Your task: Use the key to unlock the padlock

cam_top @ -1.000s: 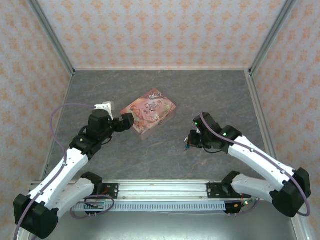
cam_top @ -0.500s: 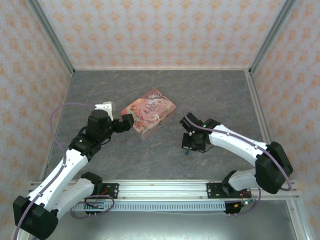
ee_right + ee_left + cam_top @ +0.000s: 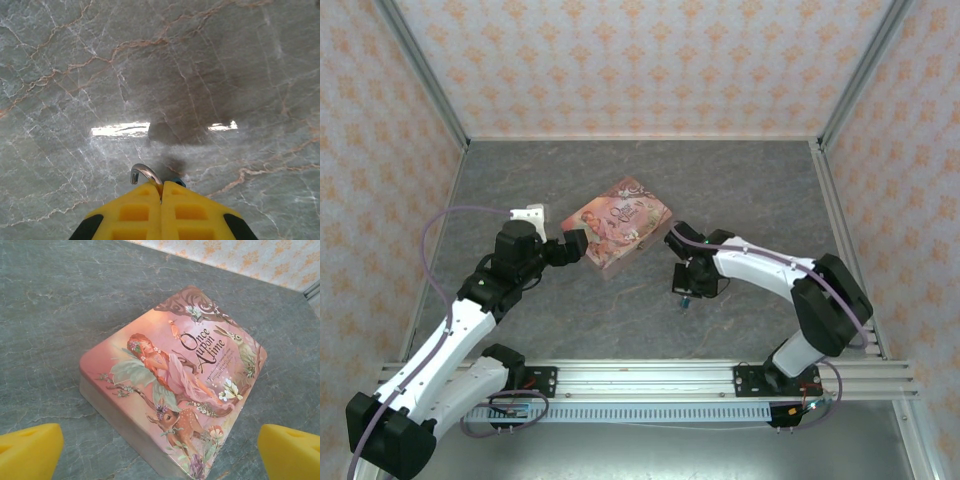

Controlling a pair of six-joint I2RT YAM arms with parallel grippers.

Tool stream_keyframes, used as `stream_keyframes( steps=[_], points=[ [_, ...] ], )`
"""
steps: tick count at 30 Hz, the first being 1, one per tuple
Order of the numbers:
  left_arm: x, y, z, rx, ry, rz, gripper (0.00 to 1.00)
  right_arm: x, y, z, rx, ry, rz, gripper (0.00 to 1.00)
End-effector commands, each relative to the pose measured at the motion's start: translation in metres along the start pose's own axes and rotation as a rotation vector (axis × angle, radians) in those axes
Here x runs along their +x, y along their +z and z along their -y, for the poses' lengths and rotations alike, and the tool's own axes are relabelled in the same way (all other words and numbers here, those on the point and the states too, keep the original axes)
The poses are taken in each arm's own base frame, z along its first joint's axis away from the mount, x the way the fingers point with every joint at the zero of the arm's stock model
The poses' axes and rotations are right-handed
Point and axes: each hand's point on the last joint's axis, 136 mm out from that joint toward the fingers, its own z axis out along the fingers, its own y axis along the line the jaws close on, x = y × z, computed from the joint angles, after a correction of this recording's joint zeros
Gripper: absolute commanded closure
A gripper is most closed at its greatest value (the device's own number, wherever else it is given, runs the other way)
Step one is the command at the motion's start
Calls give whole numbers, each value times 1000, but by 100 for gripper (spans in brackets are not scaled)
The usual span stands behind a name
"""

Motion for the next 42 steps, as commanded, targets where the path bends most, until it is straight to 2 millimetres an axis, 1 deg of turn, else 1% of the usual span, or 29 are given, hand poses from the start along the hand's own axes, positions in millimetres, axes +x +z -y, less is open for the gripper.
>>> stream_keyframes(
  steps=[1,6,8,11,14,16,19,22,25,27,28,30,33,36,38,42],
  points=[
    [1,-2,-2,-11,26,9,0,-7,2,-14,-26,-18,8,100],
    [0,-2,-4,-22,26,8,0,-9,8,-18,-35,-26,4,99],
    [0,-2,-5,-27,23,9,0,-10,7,-20,-46,-30,12,94],
    [-2,-3,-8,-49,12,14,0,-12,0,-22,-65,-40,34,81],
    [-7,-6,-11,-74,-4,24,0,-16,-12,-23,-73,-55,69,71],
    [-10,-8,-12,-85,-11,33,0,-20,-23,-21,-63,-68,101,68],
    [-20,-13,-13,-107,-24,59,0,-29,-45,-17,-51,-97,175,63],
    [-28,-17,-19,-146,-25,92,0,-40,-72,-13,-50,-127,284,58],
    [-39,-26,-38,-265,1,148,0,-55,-104,1,-31,-139,436,47],
    [-46,-33,-53,-348,27,212,0,-64,-124,14,-23,-132,540,41],
    [-49,-36,-58,-377,35,239,0,-68,-131,21,-16,-125,582,38],
    [-53,-42,-66,-427,63,276,0,-76,-151,35,-35,-107,679,32],
    [-56,-47,-74,-482,114,283,0,-85,-167,52,-49,-114,789,24],
    [-57,-47,-81,-524,145,299,0,-93,-175,63,-32,-150,870,17],
    [-57,-47,-90,-574,144,316,0,-100,-178,75,-7,-150,916,14],
    [-54,-43,-110,-669,130,326,0,-113,-176,95,45,-146,993,10]
  ],
)
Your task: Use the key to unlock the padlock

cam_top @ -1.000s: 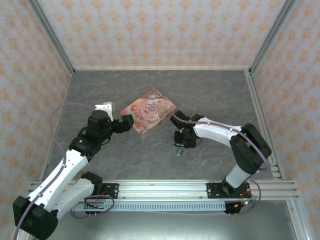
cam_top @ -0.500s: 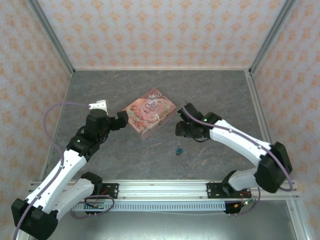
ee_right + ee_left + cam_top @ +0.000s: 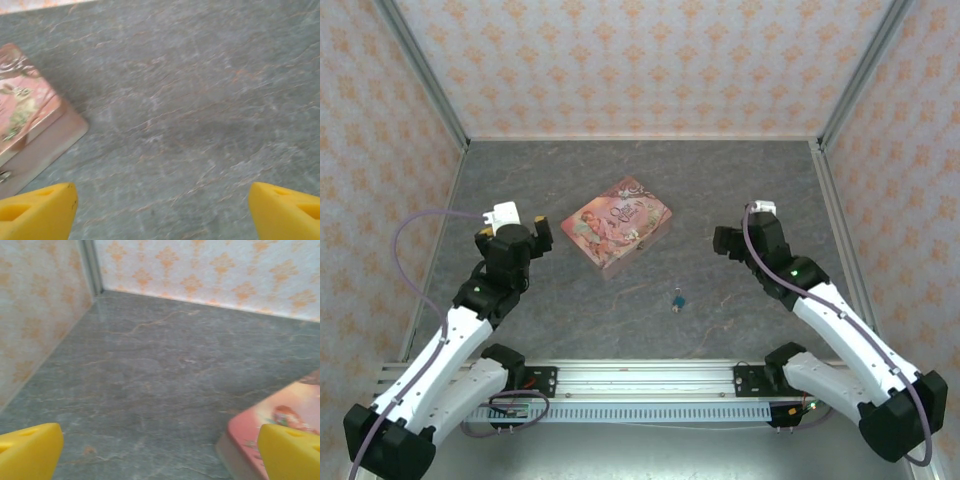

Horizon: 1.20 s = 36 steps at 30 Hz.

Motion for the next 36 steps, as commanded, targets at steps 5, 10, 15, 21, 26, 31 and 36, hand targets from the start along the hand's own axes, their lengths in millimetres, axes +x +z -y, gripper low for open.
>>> stream_keyframes(
  steps=[5,10,15,21,26,31,36],
  points=[
    [9,24,-36,-193,-16,35,0,-19,17,44,148,-56,209,1],
    [19,37,-38,-210,-22,39,0,-7,36,73,213,-12,250,1],
    [32,50,-31,-193,-12,24,0,7,55,94,218,53,260,1],
    [42,68,-21,-155,24,35,0,12,75,101,217,58,304,1],
    [47,83,-9,-96,27,72,0,9,90,102,223,35,328,1],
    [54,98,4,-45,97,79,0,2,104,92,174,-4,331,1],
    [55,107,7,-1,110,102,0,5,118,94,156,-26,326,1]
  ],
)
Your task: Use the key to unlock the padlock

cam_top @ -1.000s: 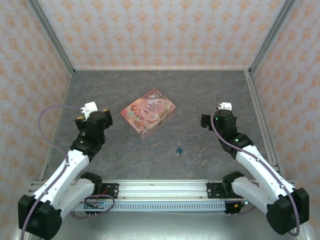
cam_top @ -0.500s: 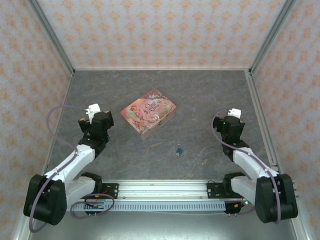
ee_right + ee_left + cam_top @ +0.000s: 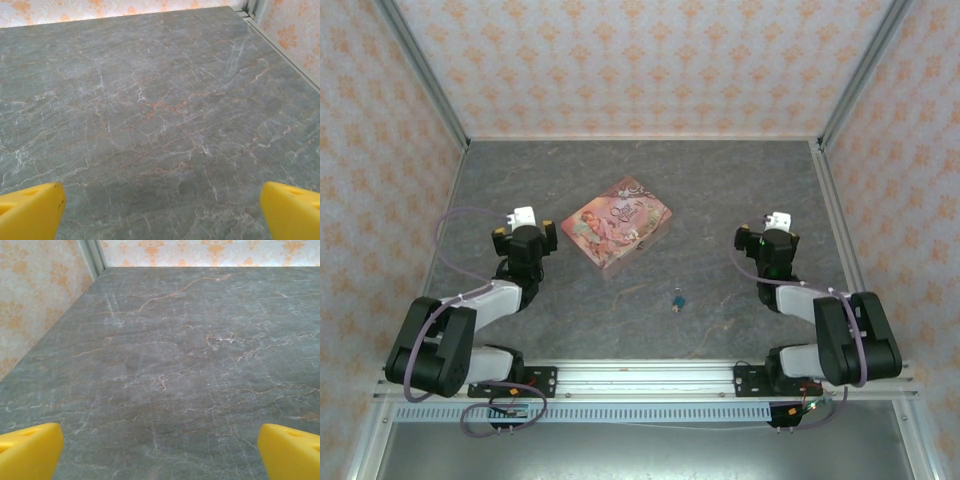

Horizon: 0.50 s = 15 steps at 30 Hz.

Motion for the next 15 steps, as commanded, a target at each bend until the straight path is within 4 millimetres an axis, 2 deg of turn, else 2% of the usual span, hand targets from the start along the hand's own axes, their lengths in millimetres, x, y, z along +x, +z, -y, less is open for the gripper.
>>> stream_keyframes(
  steps=[1,5,9,15],
  points=[
    [-16,5,0,35,-19,88,0,-20,10,-5,-39,0,86,1],
    [-4,17,1,65,-44,68,0,-8,21,-5,-49,3,64,1],
    [4,26,7,95,-37,47,0,-8,30,-2,-53,27,27,1],
    [5,34,10,98,-21,-4,0,-8,36,11,-39,93,-1,1]
  ],
)
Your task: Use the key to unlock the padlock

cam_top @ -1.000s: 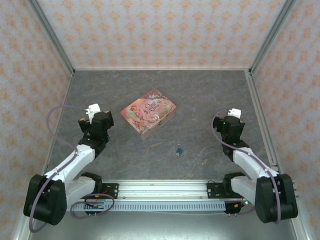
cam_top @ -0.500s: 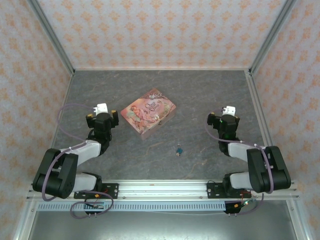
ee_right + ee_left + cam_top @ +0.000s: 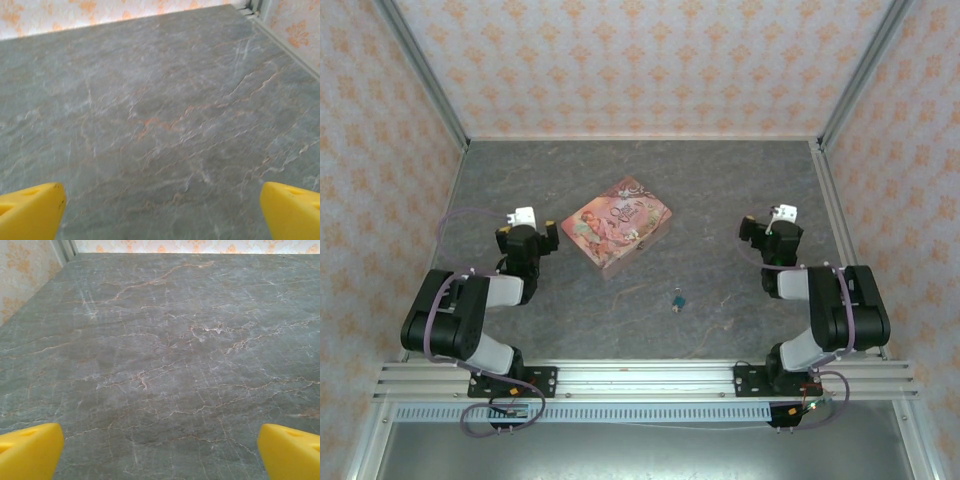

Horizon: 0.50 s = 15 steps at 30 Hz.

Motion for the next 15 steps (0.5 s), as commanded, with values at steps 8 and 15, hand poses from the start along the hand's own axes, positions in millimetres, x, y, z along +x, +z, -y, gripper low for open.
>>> stream_keyframes(
  steps=[8,15],
  points=[
    [-15,6,-1,5,0,22,0,-2,2,0,-8,35,-5,1],
    [-15,6,-1,5,1,22,0,-2,2,-1,-6,31,-5,1]
  ],
)
